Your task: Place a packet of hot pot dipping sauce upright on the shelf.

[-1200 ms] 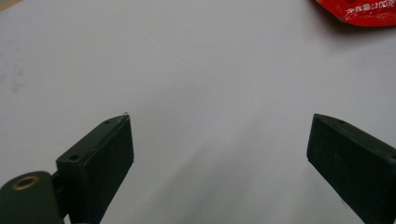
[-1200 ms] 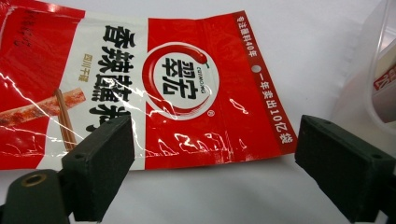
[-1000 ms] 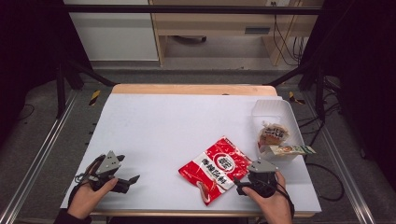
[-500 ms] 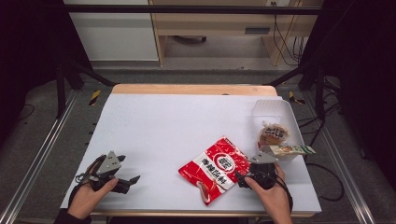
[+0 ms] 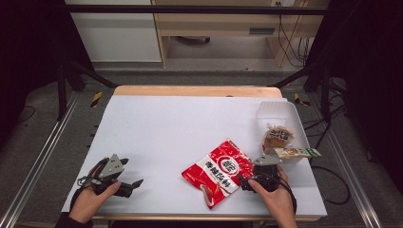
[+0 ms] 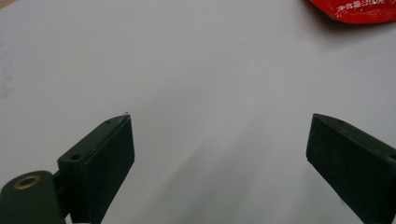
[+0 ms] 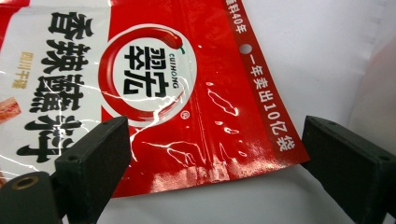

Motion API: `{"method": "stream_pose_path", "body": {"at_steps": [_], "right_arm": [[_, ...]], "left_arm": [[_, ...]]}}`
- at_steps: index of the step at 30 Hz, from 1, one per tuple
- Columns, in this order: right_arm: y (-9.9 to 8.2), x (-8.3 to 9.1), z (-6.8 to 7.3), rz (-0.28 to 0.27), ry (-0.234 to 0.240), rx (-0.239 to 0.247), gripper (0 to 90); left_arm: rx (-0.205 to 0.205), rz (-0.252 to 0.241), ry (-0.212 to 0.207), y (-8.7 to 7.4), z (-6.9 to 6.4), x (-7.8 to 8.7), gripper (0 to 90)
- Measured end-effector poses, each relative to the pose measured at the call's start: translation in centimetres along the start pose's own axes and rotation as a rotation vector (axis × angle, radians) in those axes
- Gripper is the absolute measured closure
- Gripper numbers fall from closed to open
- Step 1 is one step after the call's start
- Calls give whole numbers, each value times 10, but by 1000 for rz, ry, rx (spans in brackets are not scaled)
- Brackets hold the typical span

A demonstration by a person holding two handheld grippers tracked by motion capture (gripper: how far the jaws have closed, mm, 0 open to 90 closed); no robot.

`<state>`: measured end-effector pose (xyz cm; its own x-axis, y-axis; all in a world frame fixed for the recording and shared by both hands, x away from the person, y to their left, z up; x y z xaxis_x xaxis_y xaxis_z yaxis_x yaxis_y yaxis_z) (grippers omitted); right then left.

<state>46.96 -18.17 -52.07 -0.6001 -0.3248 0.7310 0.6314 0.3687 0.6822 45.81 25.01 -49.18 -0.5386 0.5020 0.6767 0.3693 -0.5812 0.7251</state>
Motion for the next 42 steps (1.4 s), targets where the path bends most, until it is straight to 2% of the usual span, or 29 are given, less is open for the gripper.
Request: {"method": "stream_pose_path", "body": {"at_steps": [4, 9, 11, 14, 18, 20, 23, 28, 29, 34, 42], "right_arm": [[2, 4, 4, -22, 22, -24, 123], [7, 14, 14, -72, 88, -55, 159], [6, 13, 17, -59, 95, -60, 182], [4, 8, 15, -28, 79, -49, 278], [5, 7, 5, -21, 16, -44, 507], [6, 8, 3, -26, 8, -51, 602], [7, 4, 0, -4, -38, -16, 716], [17, 6, 2, -21, -104, 67, 900], [20, 7, 3, -31, -107, 71, 900], [43, 8, 11, -66, -128, 149, 900], [86, 3, 35, -97, -88, 260, 900]], "left_arm": [[4, -4, 1, 0, 1, 0, 76], [6, -5, -1, 0, 1, 0, 76], [6, -4, -3, 1, 1, 0, 76], [6, -6, -4, 1, 1, 0, 76], [7, -4, -4, 1, 1, -1, 76], [9, -5, -5, 1, 1, -1, 76], [8, -3, -8, 1, 0, -2, 76], [18, -7, -18, 1, 0, -1, 76], [21, -9, -21, 1, 0, -1, 78], [31, -8, -27, 1, -1, 0, 78], [34, -5, -34, 1, -1, 0, 80]]}}
Point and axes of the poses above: each handheld gripper's, and its own axes: x roughly backward along the jaws, y roughly out of its top, z roughly to its left, the point moved 6 cm from there along -x, roughly forward along the jaws, and after that the axes turned 3 degrees about z, right-handed, at the moved point
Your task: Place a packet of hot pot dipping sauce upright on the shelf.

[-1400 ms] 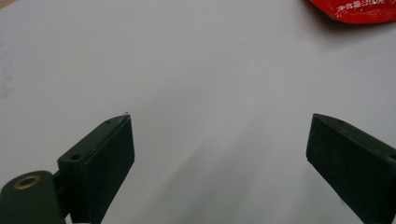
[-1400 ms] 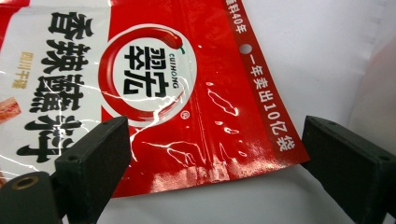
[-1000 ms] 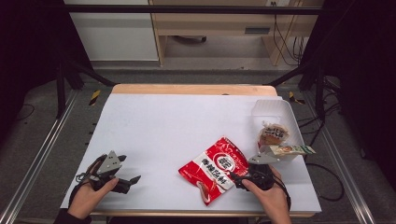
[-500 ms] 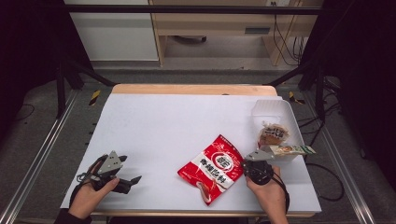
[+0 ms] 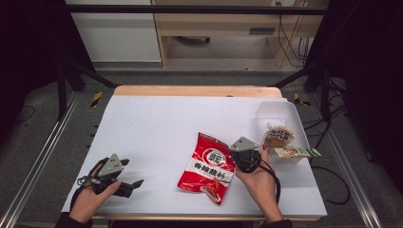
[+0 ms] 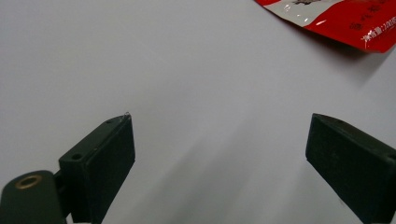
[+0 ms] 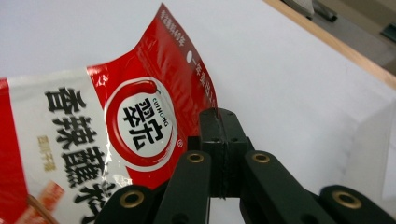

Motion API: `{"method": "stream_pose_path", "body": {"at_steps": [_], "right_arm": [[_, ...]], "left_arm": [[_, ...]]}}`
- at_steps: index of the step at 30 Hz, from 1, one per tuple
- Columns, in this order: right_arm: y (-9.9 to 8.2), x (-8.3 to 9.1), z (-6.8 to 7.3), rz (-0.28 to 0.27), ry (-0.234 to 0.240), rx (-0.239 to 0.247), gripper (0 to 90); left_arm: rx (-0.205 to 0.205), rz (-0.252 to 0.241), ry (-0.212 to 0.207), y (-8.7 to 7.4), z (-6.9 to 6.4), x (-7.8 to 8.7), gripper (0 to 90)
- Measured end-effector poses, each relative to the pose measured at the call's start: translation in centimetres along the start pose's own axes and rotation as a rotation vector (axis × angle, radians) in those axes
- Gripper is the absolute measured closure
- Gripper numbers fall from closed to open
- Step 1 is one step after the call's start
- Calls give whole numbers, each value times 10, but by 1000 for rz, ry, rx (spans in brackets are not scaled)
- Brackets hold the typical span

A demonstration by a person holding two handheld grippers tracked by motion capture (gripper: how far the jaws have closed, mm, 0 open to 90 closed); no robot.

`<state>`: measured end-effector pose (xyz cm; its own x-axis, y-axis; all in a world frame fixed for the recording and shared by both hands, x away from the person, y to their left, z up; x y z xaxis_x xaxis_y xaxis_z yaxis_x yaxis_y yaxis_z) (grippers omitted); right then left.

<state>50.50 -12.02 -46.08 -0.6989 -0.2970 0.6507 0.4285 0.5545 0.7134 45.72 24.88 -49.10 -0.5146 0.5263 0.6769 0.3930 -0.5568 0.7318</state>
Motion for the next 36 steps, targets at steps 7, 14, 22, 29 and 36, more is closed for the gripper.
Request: {"method": "stream_pose_path", "body": {"at_steps": [7, 14, 22, 29, 36], "right_arm": [[39, -6, 9, -15, 35, 84, 900], [70, -4, 11, -48, 46, 130, 900], [92, -1, 11, -74, 62, 157, 900], [108, 6, 6, -108, 58, 159, 900], [111, 14, 17, -139, 94, 193, 900]], "left_arm": [[10, -7, -34, 4, -6, 0, 79], [12, -26, -55, 14, -13, 2, 75], [9, -29, -48, 36, -6, -2, 92], [-15, -37, -52, 71, 1, -10, 101], [-32, -82, -20, 97, 5, -18, 130]]}}
Point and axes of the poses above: each handheld gripper's, and its own axes: x roughly backward along the jaws, y roughly out of its top, z roughly to its left, the point moved 6 cm from there along -x, roughly forward along the jaws, and after that the axes turned 3 degrees about z, right-handed, at the moved point
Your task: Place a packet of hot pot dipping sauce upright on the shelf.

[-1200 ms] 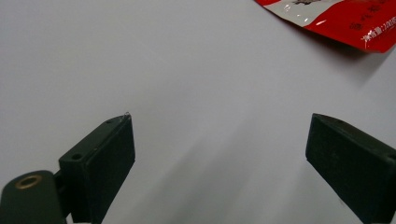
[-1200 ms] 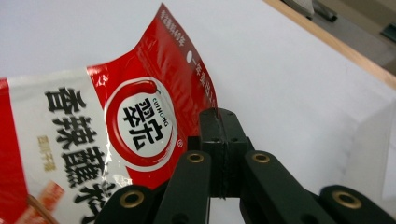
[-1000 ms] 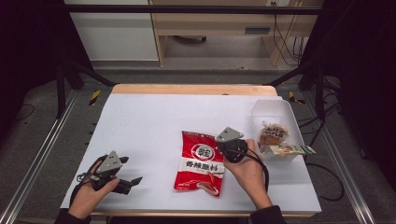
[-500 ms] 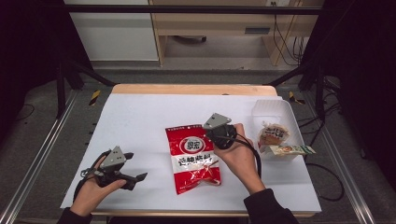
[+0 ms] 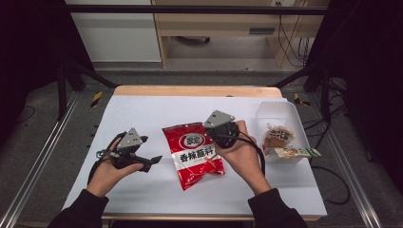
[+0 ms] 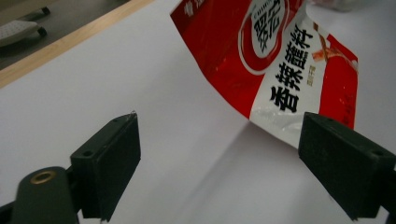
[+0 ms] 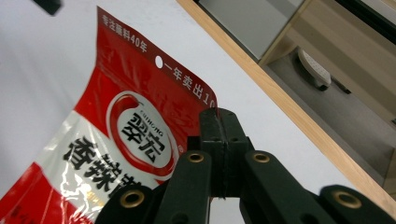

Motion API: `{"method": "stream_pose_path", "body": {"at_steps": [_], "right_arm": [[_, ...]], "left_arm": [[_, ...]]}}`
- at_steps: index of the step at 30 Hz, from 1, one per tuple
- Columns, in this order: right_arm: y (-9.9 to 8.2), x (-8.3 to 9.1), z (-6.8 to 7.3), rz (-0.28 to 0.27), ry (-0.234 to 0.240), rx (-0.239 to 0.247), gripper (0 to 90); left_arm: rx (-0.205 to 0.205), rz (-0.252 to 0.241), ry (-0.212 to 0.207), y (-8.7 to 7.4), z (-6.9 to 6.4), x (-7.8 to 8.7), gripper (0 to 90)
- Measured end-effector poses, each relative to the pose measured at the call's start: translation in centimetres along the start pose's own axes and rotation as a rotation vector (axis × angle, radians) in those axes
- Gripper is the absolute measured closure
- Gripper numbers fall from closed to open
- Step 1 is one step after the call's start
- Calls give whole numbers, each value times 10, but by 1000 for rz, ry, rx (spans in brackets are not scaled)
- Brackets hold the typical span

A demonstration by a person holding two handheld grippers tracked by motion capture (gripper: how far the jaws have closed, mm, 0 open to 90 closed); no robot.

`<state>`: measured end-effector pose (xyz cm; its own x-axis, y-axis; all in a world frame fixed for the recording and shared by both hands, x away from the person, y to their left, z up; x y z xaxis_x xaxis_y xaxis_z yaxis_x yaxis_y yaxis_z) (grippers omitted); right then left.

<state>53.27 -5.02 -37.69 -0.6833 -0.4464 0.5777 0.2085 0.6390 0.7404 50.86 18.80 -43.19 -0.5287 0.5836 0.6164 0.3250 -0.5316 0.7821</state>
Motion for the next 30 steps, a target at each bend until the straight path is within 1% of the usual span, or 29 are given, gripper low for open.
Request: {"method": "stream_pose_path", "body": {"at_steps": [1, 2, 5, 8, 11, 15, 18, 21, 23, 26, 28, 30], "right_arm": [[0, 1, 2, -2, 4, 6, 900], [1, 2, 4, -5, 10, 8, 900], [3, 6, 11, -20, 27, 19, 900], [5, 10, 17, -29, 36, 38, 900], [5, 13, 21, -30, 43, 42, 900], [5, 18, 25, -45, 60, 43, 900], [4, 21, 29, -45, 65, 49, 900], [3, 24, 30, -47, 72, 46, 900], [4, 25, 30, -55, 77, 44, 900], [7, 28, 29, -62, 83, 44, 900], [9, 31, 29, -71, 91, 38, 900], [10, 34, 28, -76, 94, 40, 900]], "left_arm": [[0, 0, 0, 0, 0, 0, 131], [8, -3, 1, 1, 1, -3, 131], [14, 6, 7, 1, 3, -7, 129], [11, 11, -7, 1, 2, -10, 133], [9, 11, -22, 2, 0, -12, 135], [-13, 4, -32, 6, -3, -13, 160], [-31, -3, -48, 11, -6, -14, 178], [-32, -7, -57, 15, -6, -19, 186], [-29, -5, -59, 18, -5, -24, 201], [-36, -11, -62, 22, -3, -29, 243], [-38, -5, -73, 23, -1, -32, 275], [-35, -13, -97, 24, -1, -34, 337]]}}
Point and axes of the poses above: each handheld gripper's, and its own axes: x roughly backward along the jaws, y roughly out of its top, z roughly to its left, the point moved 6 cm from there along -x, roughly forward along the jaws, and after that the axes turned 3 degrees about z, right-handed, at the moved point
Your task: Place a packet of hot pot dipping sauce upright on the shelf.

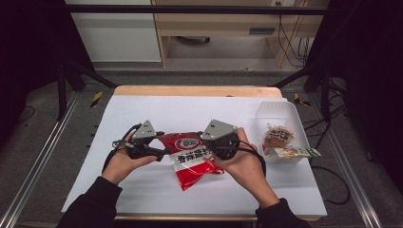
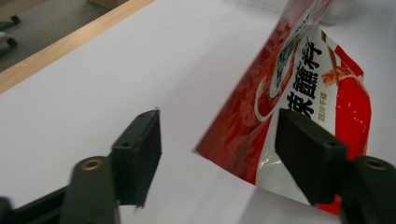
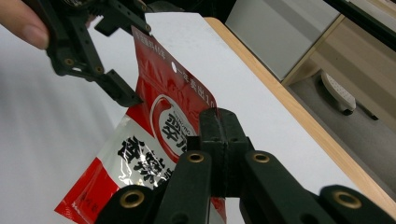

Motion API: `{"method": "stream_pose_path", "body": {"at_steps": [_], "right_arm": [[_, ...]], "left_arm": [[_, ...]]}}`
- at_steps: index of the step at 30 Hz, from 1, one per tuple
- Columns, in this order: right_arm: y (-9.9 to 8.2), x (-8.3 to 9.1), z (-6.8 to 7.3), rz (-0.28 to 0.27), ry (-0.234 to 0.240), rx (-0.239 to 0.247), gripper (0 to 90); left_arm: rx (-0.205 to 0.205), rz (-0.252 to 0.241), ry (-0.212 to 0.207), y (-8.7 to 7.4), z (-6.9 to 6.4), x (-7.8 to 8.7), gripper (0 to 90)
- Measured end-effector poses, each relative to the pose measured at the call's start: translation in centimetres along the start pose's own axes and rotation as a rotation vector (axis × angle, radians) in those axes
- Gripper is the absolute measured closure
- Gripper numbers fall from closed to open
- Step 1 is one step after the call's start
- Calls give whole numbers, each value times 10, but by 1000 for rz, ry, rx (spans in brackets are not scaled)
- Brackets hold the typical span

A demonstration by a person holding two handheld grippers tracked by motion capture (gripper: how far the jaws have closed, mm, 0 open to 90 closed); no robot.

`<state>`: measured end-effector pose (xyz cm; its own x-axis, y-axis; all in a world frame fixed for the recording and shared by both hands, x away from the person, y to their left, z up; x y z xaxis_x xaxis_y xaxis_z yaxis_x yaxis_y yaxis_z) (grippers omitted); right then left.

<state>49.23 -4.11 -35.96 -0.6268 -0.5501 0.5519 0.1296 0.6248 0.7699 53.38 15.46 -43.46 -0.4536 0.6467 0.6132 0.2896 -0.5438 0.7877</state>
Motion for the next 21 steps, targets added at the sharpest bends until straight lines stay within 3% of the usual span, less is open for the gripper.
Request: {"method": "stream_pose_path", "body": {"at_steps": [5, 9, 13, 17, 21], "right_arm": [[2, 5, -2, -7, 8, -10, 900], [0, 9, -4, -3, 9, -15, 900], [-5, 16, -10, 14, 16, -26, 900], [-8, 24, -18, 18, 29, -37, 900], [-12, 33, -24, 46, 47, -37, 900]], "left_arm": [[18, -30, -53, 4, 0, 0, 532], [-16, 10, -86, 8, -4, -4, 699], [-17, 2, -116, 15, -10, -2, 858], [-29, -7, -113, 26, -17, 4, 893], [-71, -8, -108, 39, -22, 12, 898]]}}
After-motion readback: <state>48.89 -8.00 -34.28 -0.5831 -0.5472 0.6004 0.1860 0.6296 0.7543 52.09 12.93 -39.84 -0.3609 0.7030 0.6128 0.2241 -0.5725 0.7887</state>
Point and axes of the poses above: each handheld gripper's, and its own axes: x roughly backward along the jaws, y roughly out of its top, z roughly to its left, the point moved 6 cm from there along -x, roughly forward along the jaws, and after that the axes turned 3 degrees about z, right-handed, at the moved point
